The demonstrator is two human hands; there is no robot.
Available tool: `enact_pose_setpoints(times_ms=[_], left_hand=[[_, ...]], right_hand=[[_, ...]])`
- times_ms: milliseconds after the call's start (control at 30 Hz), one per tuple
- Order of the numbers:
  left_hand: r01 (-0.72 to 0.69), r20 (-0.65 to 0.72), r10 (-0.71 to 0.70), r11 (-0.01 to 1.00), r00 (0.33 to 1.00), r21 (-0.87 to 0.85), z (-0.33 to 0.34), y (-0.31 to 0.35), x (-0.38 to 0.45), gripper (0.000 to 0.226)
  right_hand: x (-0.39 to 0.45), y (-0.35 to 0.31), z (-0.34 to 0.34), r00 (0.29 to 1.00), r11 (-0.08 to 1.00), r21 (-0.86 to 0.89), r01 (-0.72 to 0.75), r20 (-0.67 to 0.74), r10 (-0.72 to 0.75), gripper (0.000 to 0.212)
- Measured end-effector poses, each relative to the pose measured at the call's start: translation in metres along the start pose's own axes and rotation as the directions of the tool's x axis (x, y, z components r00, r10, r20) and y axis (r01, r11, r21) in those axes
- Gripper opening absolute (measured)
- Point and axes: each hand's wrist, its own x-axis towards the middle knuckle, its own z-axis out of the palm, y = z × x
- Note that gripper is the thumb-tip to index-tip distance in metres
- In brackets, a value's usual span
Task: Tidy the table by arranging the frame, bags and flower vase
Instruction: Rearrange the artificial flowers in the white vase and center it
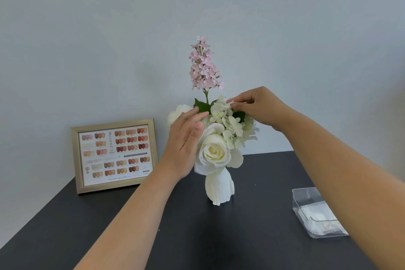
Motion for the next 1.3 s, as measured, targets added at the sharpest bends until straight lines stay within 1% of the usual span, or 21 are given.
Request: enact_pose_setpoints(times_ms=[167, 233, 300, 367, 433, 500, 567, 600, 667, 733, 767, 833, 933, 1000, 1067, 1133, 1167, 1267, 1300], left_hand=[[-0.019, -0.014, 0.019, 1.0, 1.0, -0.01, -0.003, -0.001, -0.001, 0.047], [-0.016, -0.059, 0.016, 1.0, 0.998, -0.012, -0.009, -0.005, 0.0, 0.044], [0.019, -0.105, -0.023, 0.999, 0.994, -0.032, -0.016, -0.009, 0.004, 0.042], [0.065, -0.127, -0.073, 0.996, 0.989, -0.067, -0.02, -0.012, 0.009, 0.043], [0.129, -0.128, -0.144, 0.985, 0.981, -0.118, -0.023, -0.015, 0.014, 0.046], [0.208, -0.112, -0.23, 0.961, 0.967, -0.181, -0.023, -0.018, 0.019, 0.049], [0.282, -0.077, -0.308, 0.929, 0.948, -0.242, -0.024, -0.022, 0.022, 0.052], [0.314, -0.053, -0.34, 0.91, 0.939, -0.271, -0.023, -0.024, 0.023, 0.053], [0.364, -0.005, -0.385, 0.876, 0.923, -0.317, -0.022, -0.027, 0.024, 0.053], [0.386, 0.028, -0.402, 0.855, 0.915, -0.346, -0.019, -0.03, 0.023, 0.053], [0.39, 0.038, -0.404, 0.849, 0.914, -0.358, -0.018, -0.031, 0.022, 0.053], [0.391, 0.054, -0.403, 0.837, 0.914, -0.384, -0.017, -0.033, 0.022, 0.052], [0.384, 0.062, -0.395, 0.826, 0.917, -0.413, -0.017, -0.033, 0.024, 0.059], [0.383, 0.065, -0.393, 0.826, 0.917, -0.413, -0.018, -0.031, 0.026, 0.068], [0.376, 0.069, -0.381, 0.839, 0.922, -0.394, -0.017, -0.03, 0.027, 0.069], [0.356, 0.072, -0.355, 0.865, 0.932, -0.354, -0.015, -0.031, 0.027, 0.067], [0.342, 0.071, -0.338, 0.88, 0.938, -0.331, -0.013, -0.031, 0.027, 0.066], [0.321, 0.068, -0.316, 0.895, 0.946, -0.311, -0.012, -0.031, 0.029, 0.062], [0.326, 0.069, -0.321, 0.889, 0.944, -0.321, -0.014, -0.032, 0.03, 0.062]], right_hand=[[0.003, 0.0, -0.01, 0.996, 0.999, -0.034, 0.008, 0.09, -0.005, 0.014], [0.006, -0.004, -0.02, 0.999, 1.0, 0.022, -0.002, 0.037, 0.001, 0.016], [0.014, -0.004, -0.028, 0.997, 0.99, 0.139, -0.017, -0.068, 0.027, 0.024], [0.031, -0.001, -0.029, 0.987, 0.971, 0.231, -0.065, -0.129, 0.096, 0.026], [0.051, 0.006, -0.024, 0.968, 0.954, 0.234, -0.185, -0.125, 0.219, 0.029], [0.064, 0.016, -0.017, 0.932, 0.925, 0.178, -0.335, -0.08, 0.353, 0.038], [0.07, 0.025, -0.012, 0.894, 0.887, 0.128, -0.444, -0.013, 0.449, 0.044], [0.071, 0.029, -0.009, 0.874, 0.864, 0.134, -0.485, 0.031, 0.485, 0.046], [0.073, 0.037, -0.006, 0.84, 0.82, 0.189, -0.541, 0.163, 0.517, 0.043], [0.074, 0.041, -0.002, 0.817, 0.788, 0.243, -0.565, 0.296, 0.495, 0.034], [0.074, 0.042, 0.0, 0.811, 0.78, 0.262, -0.569, 0.338, 0.478, 0.033], [0.075, 0.042, 0.005, 0.812, 0.775, 0.29, -0.561, 0.376, 0.447, 0.025], [0.078, 0.042, 0.006, 0.849, 0.804, 0.308, -0.509, 0.332, 0.41, 0.012], [0.081, 0.04, 0.005, 0.867, 0.833, 0.282, -0.476, 0.31, 0.391, 0.012], [0.085, 0.037, 0.005, 0.869, 0.864, 0.214, -0.457, 0.313, 0.382, 0.013], [0.087, 0.031, 0.006, 0.866, 0.89, 0.13, -0.437, 0.328, 0.378, 0.02], [0.088, 0.028, 0.007, 0.869, 0.906, 0.074, -0.417, 0.324, 0.373, 0.024], [0.088, 0.022, 0.01, 0.891, 0.939, -0.131, -0.317, 0.297, 0.343, 0.024], [0.088, 0.021, 0.01, 0.888, 0.938, -0.163, -0.305, 0.307, 0.342, 0.03]])
